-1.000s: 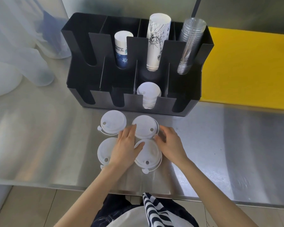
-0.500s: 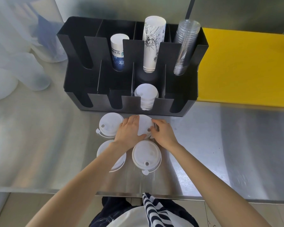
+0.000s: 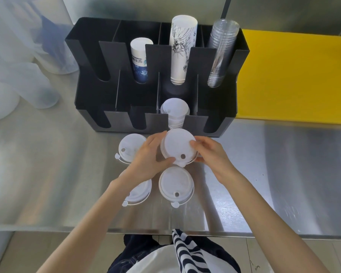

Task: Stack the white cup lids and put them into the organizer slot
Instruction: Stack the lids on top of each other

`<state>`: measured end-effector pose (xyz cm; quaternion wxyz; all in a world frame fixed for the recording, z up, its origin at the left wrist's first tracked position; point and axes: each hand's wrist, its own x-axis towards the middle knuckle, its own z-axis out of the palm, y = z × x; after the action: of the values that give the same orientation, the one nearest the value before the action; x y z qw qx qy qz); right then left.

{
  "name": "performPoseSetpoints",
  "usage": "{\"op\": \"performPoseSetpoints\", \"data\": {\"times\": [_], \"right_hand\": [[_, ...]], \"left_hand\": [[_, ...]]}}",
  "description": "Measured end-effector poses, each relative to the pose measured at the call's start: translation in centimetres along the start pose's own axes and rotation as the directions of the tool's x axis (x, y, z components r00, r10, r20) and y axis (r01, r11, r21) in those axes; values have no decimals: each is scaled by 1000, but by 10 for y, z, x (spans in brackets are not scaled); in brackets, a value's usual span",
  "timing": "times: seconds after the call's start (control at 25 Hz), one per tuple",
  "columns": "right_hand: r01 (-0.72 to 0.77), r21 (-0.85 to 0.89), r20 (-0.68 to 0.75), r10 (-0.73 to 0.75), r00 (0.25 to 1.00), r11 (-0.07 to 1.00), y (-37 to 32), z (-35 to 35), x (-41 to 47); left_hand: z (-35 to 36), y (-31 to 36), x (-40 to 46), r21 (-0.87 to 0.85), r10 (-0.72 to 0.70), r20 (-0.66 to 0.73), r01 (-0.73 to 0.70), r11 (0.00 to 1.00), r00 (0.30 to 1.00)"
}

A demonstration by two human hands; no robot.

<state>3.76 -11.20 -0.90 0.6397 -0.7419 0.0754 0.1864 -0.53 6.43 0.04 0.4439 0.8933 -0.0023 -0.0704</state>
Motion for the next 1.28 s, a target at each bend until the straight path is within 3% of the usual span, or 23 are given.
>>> {"op": "performPoseSetpoints", "data": {"times": [0.12,0.24,0.52,0.8,1.28], "right_hand": [[-58,71,-10,59,998,996,7,2,-15],[-43,-11,-22,43,999,999,19,4,-28],[-99,-130,-44,94,995,987,45,2,-49],[-152,-218,-67,140,988,964,58,1,-53],[23,-519,-58,-61,996,854,56,5,-47]], "left_hand": [[7,1,-13,-377,-109,-40,86,922,993],[14,-4,-25,-483,-156,-83,97,870,984],[40,-21,-46,-160,-226,-120,205,965,967],[56,-23,-55,-43,-206,-103,203,978,973],[55,-25,-50,154,-180,-36,183,971,983]]}}
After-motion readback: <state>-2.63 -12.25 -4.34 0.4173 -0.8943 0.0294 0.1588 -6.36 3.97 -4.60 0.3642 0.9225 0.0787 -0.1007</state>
